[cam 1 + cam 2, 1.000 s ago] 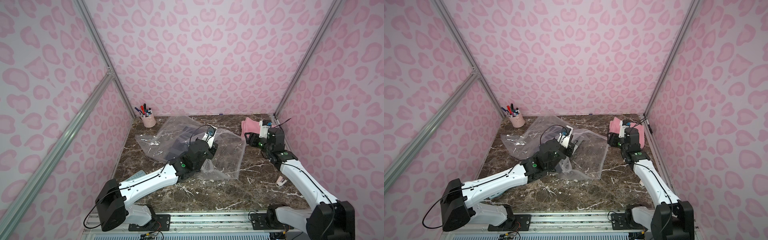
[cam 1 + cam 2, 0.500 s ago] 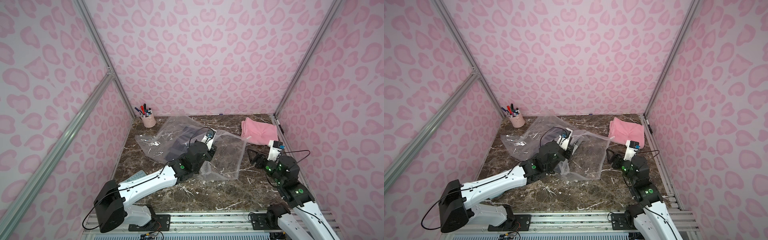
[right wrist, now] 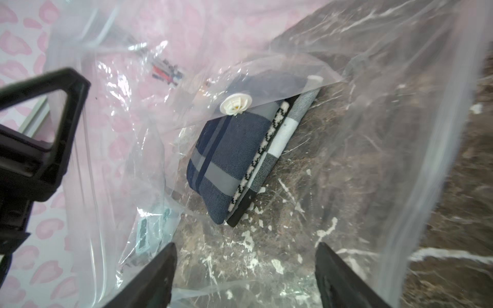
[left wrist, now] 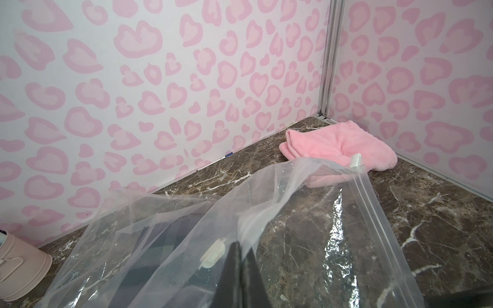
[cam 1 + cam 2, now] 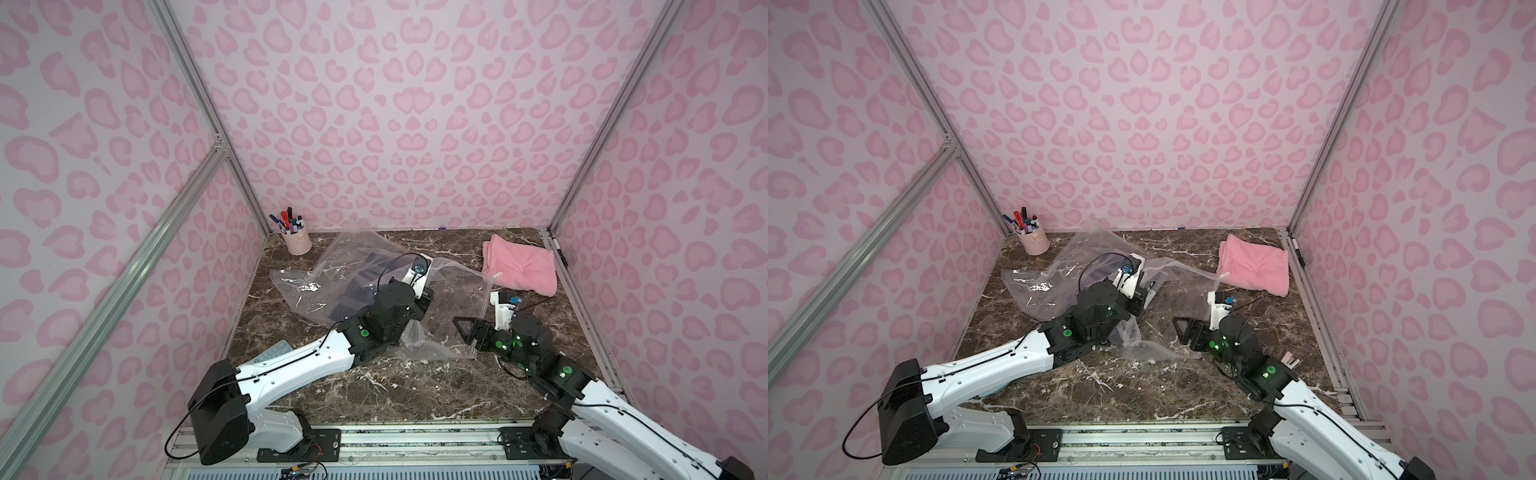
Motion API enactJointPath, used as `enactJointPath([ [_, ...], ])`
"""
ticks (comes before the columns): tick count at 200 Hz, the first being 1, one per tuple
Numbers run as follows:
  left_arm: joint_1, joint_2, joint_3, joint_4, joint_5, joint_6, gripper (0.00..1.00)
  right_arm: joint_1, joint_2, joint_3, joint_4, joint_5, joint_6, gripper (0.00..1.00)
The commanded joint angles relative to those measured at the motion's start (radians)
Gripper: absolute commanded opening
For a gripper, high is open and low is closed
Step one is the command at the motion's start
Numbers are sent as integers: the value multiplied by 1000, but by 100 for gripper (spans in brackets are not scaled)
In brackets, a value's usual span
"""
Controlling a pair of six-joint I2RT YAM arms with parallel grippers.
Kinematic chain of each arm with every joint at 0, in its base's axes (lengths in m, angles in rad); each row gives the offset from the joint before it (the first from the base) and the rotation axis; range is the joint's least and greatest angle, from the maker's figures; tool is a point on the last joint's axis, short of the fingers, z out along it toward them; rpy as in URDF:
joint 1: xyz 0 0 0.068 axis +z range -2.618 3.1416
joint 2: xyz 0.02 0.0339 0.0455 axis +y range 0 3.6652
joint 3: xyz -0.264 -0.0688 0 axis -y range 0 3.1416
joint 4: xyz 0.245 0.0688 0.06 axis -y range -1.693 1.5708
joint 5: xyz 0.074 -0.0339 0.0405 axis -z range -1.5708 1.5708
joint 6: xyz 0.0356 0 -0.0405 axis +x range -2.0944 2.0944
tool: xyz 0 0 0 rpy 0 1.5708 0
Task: Take the blanket out of the vacuum bag
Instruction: Take out the blanket from the vacuum bag.
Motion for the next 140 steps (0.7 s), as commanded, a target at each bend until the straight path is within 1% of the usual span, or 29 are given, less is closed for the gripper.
enactJointPath([
  [1, 0, -6, 15, 33, 6, 7, 4, 23, 124, 56, 124, 32, -10, 81],
  [32, 1, -42, 5, 40, 13, 1, 4, 33, 315, 89, 233, 42, -10, 81],
  [57, 0, -74, -10, 35, 5, 2, 4, 34, 468, 138, 340, -9, -8, 81],
  [73, 1, -85, -25, 45, -2, 7, 4, 38, 558, 174, 384, -6, -20, 81],
  [96, 1, -88, -33, 40, 6, 0, 4, 40, 663, 239, 439, -42, -32, 81],
  [119, 1, -96, -60, 74, -10, 2, 4, 47, 761, 318, 420, -42, -40, 81],
  [140, 1, -100, -55, 60, -8, -1, 4, 55, 812, 317, 456, -54, -26, 80],
])
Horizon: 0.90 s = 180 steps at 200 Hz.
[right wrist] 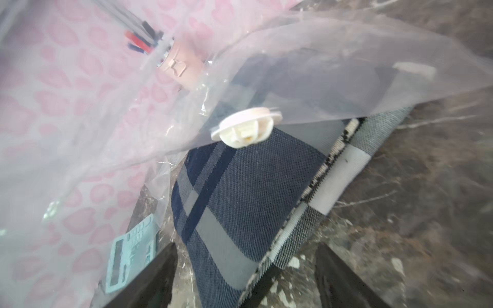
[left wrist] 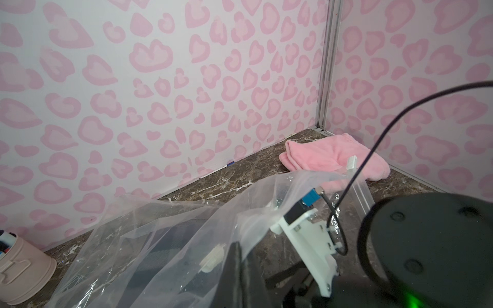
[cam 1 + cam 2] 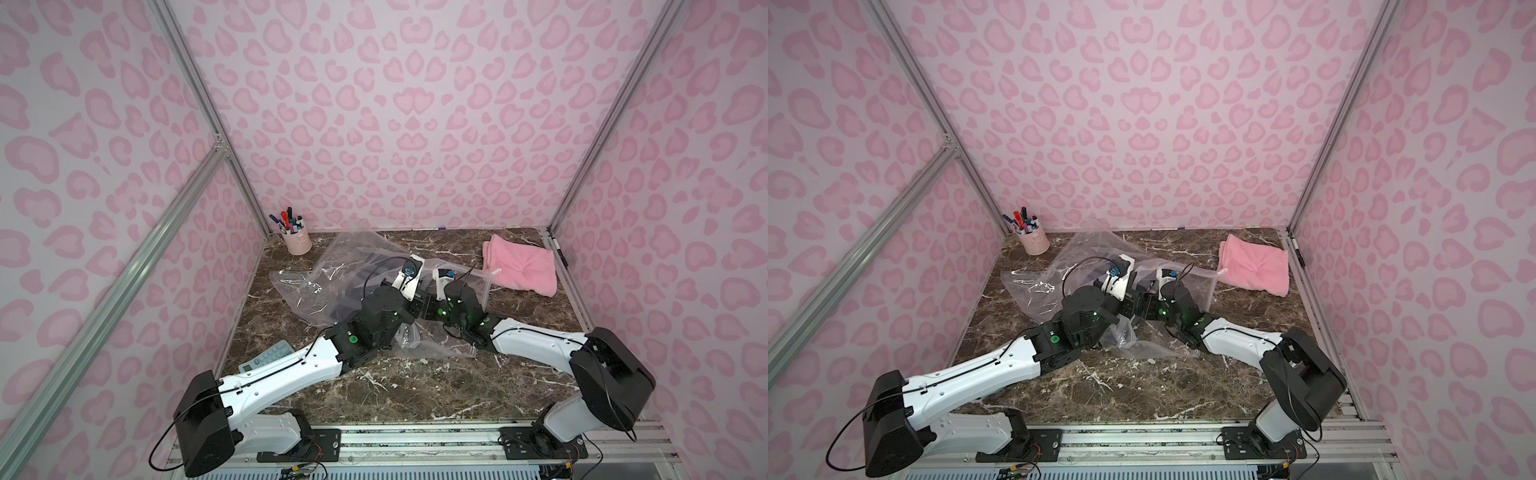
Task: Take the blanket out of the vacuum bag
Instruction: Take out the blanket from the vacuum bag.
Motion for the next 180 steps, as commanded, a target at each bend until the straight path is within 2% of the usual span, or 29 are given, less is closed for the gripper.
enactJointPath([
  [1, 1, -11, 1, 41, -13, -1, 4, 9, 39, 1, 62, -21, 2, 80],
  [115, 4, -27, -22, 33, -14, -4, 4, 20, 195, -9, 213, -55, 45, 81],
  [180, 4, -52, -47, 35, -1, -32, 4, 18, 236, -19, 333, -90, 51, 81],
])
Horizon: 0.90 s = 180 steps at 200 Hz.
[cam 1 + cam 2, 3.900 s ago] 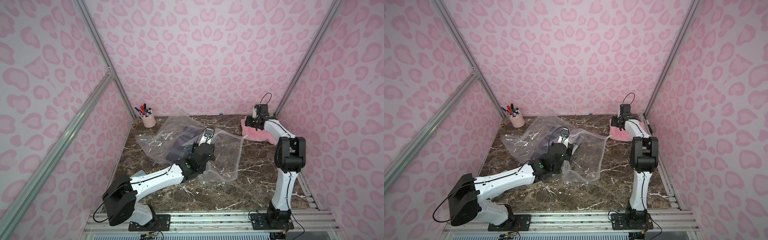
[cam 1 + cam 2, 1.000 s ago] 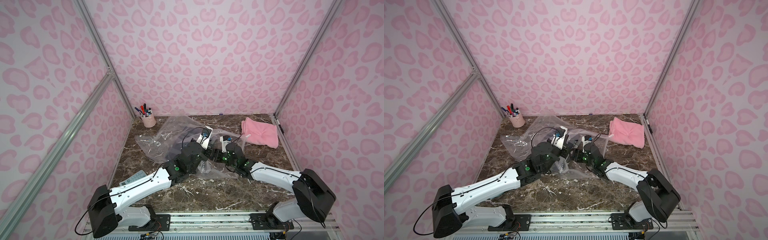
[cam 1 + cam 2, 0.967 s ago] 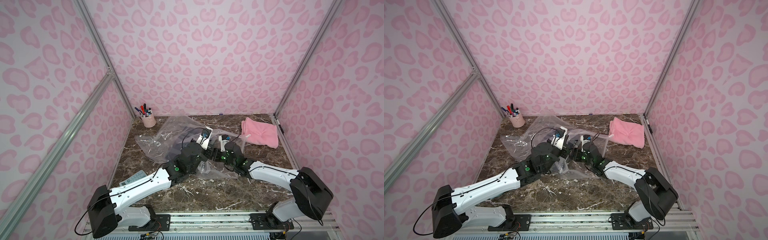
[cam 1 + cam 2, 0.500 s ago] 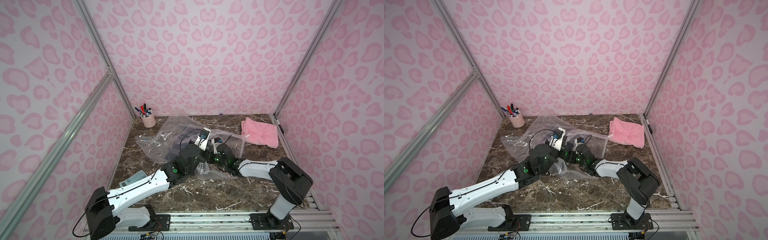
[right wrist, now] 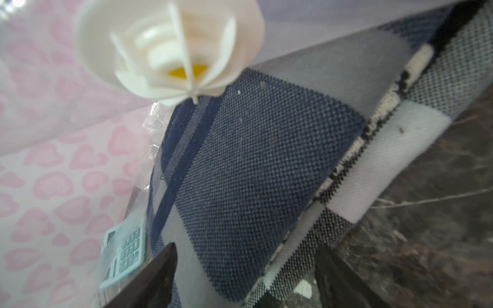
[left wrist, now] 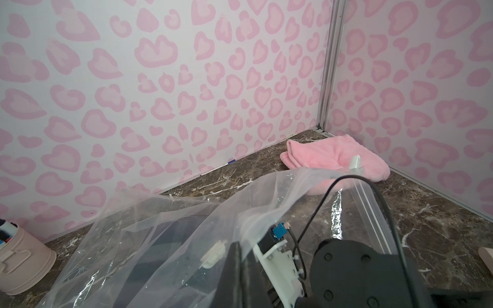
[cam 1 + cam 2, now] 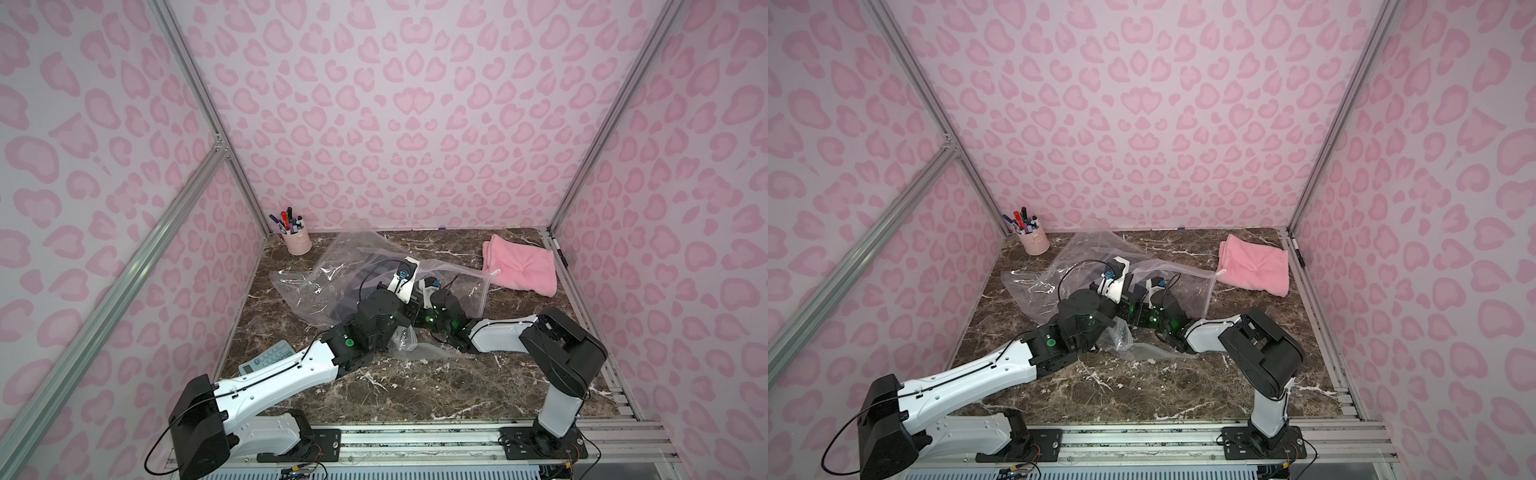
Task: Take the blanket out of the vacuum bag
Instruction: Take out the blanket from the vacuum bag.
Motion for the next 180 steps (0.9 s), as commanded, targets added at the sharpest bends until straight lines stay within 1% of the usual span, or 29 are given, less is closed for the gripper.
enactJointPath([
  [1, 1, -18, -10, 26, -4, -8, 4, 0, 5, -1, 92, -19, -5, 81],
  [28, 2, -26, -13, 22, -16, -2, 4, 0, 31, 29, 74, -29, -5, 81],
  [49, 2, -33, -17, 29, -8, 3, 4, 3, 51, 26, 122, -36, 9, 81],
  [84, 2, -35, -1, 4, -10, 6, 4, 9, 68, 41, 133, -45, 11, 81],
  [144, 2, -60, -20, -3, -29, 3, 4, 34, 26, 101, 38, -19, -45, 81],
  [180, 2, -55, -17, -13, -33, 2, 4, 37, 65, 128, 54, -35, -38, 82],
])
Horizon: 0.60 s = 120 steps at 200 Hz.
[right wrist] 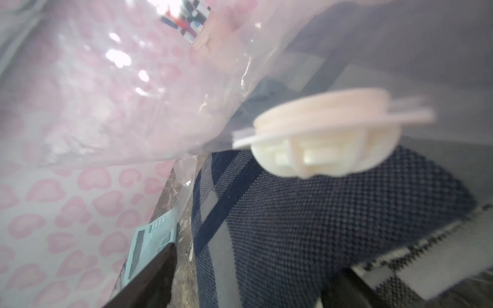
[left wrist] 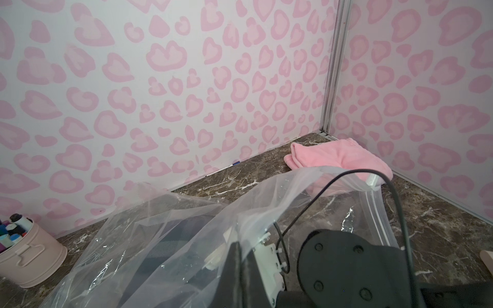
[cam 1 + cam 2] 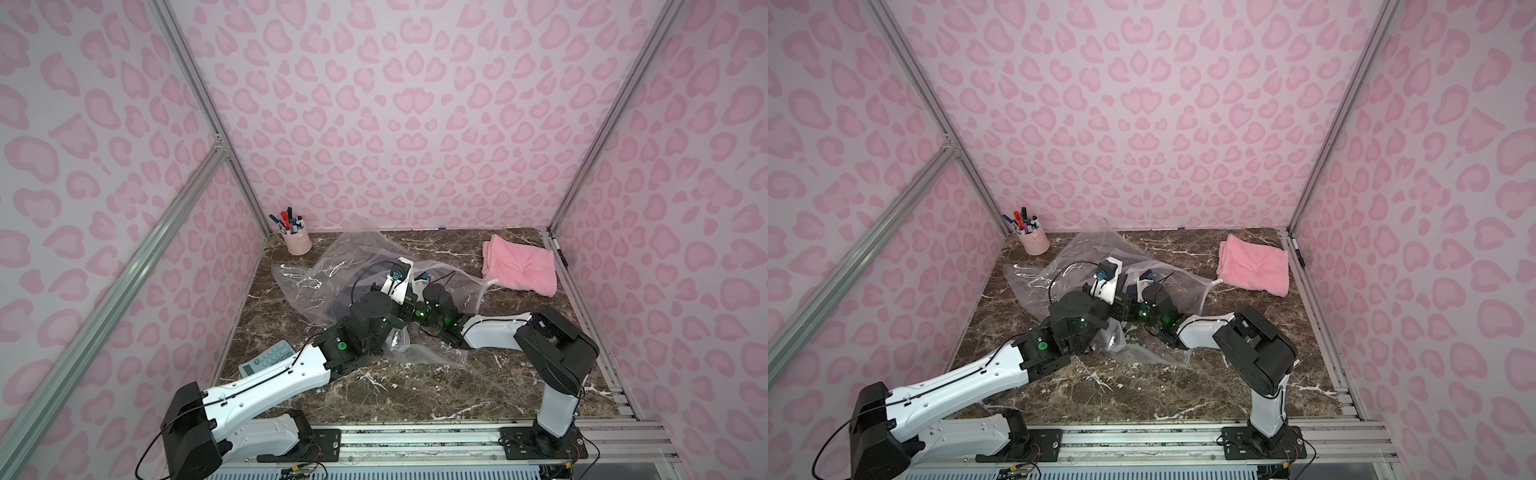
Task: Take the blanket out of the vacuum bag
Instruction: Take out the blanket from the vacuum bag.
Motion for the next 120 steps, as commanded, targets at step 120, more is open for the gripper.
enactJointPath([
  [120, 1, -1, 19, -15, -9, 10, 4, -5, 135, 81, 126, -75, -26, 76],
])
